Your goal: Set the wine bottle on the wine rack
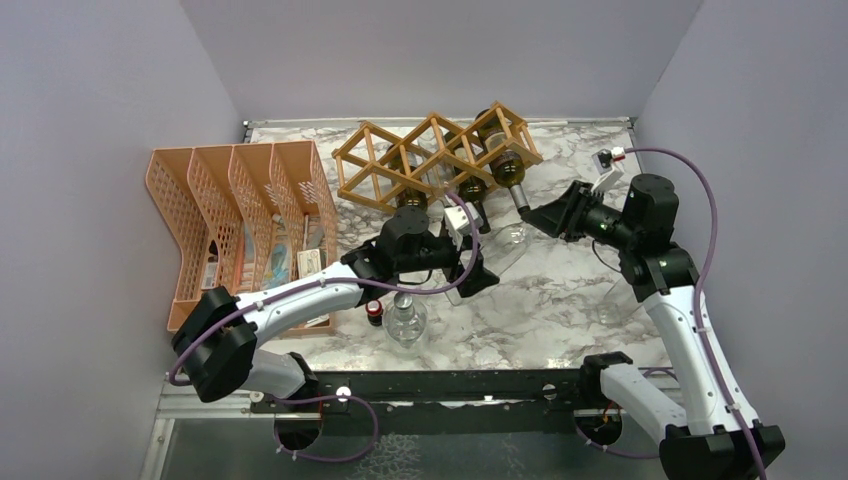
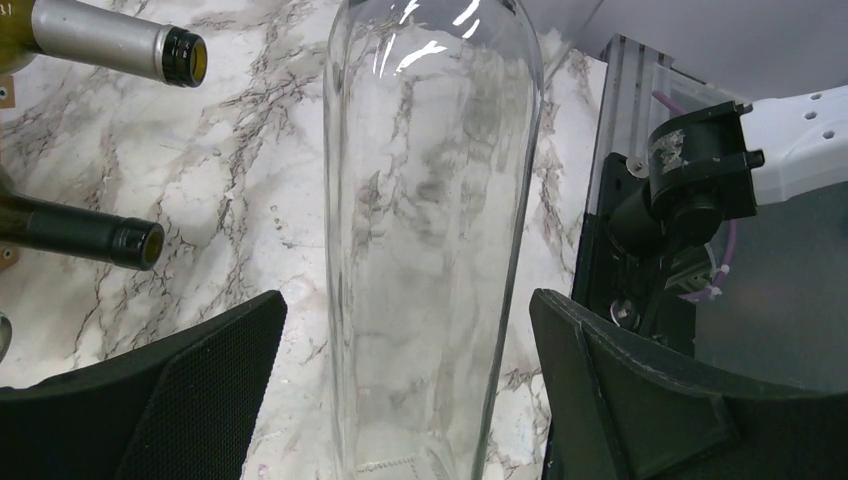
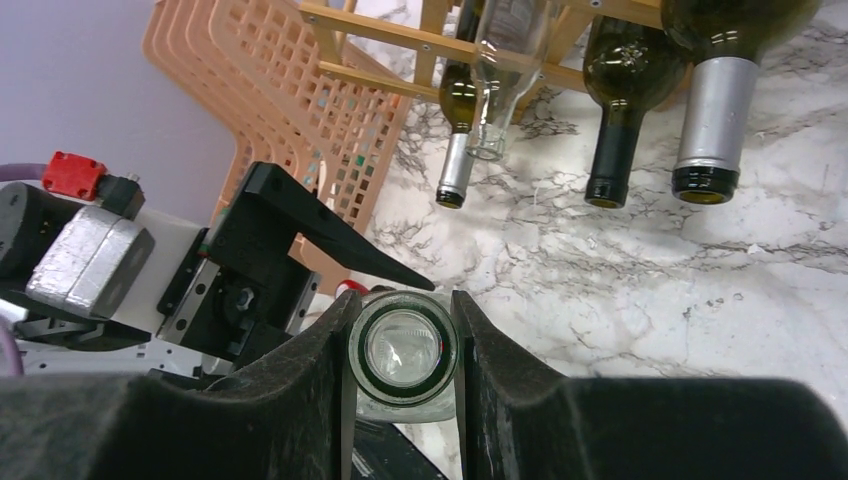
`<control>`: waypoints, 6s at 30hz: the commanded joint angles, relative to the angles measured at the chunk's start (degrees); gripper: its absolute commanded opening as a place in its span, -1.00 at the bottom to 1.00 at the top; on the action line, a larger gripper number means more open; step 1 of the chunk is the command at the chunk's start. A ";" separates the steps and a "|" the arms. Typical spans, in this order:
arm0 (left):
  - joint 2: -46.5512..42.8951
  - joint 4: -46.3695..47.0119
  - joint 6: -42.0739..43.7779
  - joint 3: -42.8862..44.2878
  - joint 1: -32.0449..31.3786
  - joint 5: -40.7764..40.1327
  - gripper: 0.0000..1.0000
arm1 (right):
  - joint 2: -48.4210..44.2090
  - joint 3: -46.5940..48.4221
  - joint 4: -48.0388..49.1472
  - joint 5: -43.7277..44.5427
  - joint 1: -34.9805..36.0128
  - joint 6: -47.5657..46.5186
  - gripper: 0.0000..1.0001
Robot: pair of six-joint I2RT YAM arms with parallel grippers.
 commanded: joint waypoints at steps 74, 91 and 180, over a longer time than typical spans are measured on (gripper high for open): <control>4.57 3.92 99.80 12.86 -1.52 -1.92 -1.00 | -3.77 10.58 -17.43 -4.45 0.05 -27.53 0.49; 6.96 -8.82 98.45 19.40 -3.01 -2.53 -1.00 | -3.23 4.42 -14.89 -6.92 0.76 -27.29 0.49; -20.54 -5.29 16.39 16.22 -2.37 -47.85 0.98 | 29.88 6.91 21.06 37.25 41.79 -0.85 -0.98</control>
